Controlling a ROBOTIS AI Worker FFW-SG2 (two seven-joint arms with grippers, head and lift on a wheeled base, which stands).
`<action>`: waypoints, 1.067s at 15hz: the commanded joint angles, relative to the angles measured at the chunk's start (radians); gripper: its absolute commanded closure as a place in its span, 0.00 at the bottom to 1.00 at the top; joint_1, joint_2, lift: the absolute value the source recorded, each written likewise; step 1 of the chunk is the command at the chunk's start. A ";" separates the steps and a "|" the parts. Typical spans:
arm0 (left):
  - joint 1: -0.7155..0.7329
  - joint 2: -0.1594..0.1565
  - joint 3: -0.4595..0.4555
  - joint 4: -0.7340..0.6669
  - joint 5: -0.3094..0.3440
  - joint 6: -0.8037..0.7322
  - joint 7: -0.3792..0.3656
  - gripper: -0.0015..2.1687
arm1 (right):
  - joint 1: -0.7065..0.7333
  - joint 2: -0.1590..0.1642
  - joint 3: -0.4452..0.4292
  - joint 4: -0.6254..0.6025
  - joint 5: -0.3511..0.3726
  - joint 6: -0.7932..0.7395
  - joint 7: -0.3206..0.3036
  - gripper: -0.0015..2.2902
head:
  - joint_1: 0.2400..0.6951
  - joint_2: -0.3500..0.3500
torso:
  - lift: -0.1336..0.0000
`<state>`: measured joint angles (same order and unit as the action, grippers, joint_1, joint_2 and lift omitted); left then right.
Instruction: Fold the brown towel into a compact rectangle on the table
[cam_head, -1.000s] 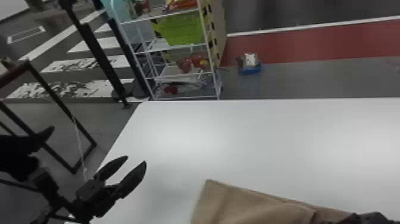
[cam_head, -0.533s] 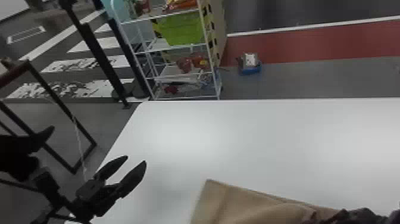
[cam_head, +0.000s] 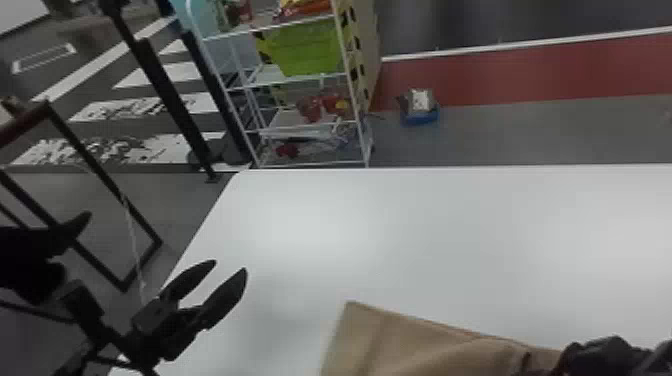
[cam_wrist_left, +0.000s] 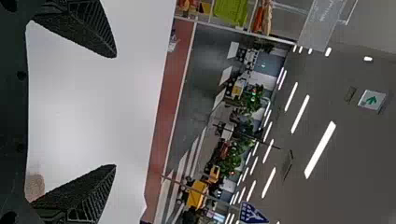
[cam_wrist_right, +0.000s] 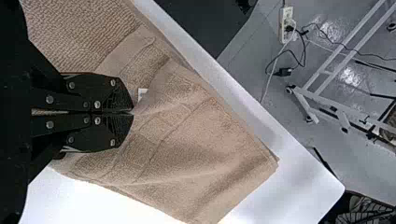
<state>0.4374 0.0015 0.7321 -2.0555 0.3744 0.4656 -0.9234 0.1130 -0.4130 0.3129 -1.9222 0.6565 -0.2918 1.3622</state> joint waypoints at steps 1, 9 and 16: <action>-0.003 -0.004 0.000 0.000 -0.006 0.000 0.000 0.02 | 0.001 -0.018 -0.011 -0.034 -0.021 0.006 0.005 0.50 | 1.00 1.00 | 0.08; -0.013 -0.004 -0.014 0.005 -0.037 0.000 -0.002 0.02 | 0.019 -0.050 -0.035 -0.021 -0.015 0.006 0.005 0.50 | 1.00 1.00 | 0.08; -0.020 -0.004 -0.014 0.006 -0.049 0.000 -0.012 0.02 | 0.033 -0.076 -0.068 -0.121 -0.120 0.153 0.005 0.50 | 1.00 1.00 | 0.08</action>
<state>0.4179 0.0015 0.7191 -2.0508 0.3316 0.4657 -0.9331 0.1374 -0.4804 0.2505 -2.0287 0.5473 -0.1567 1.3622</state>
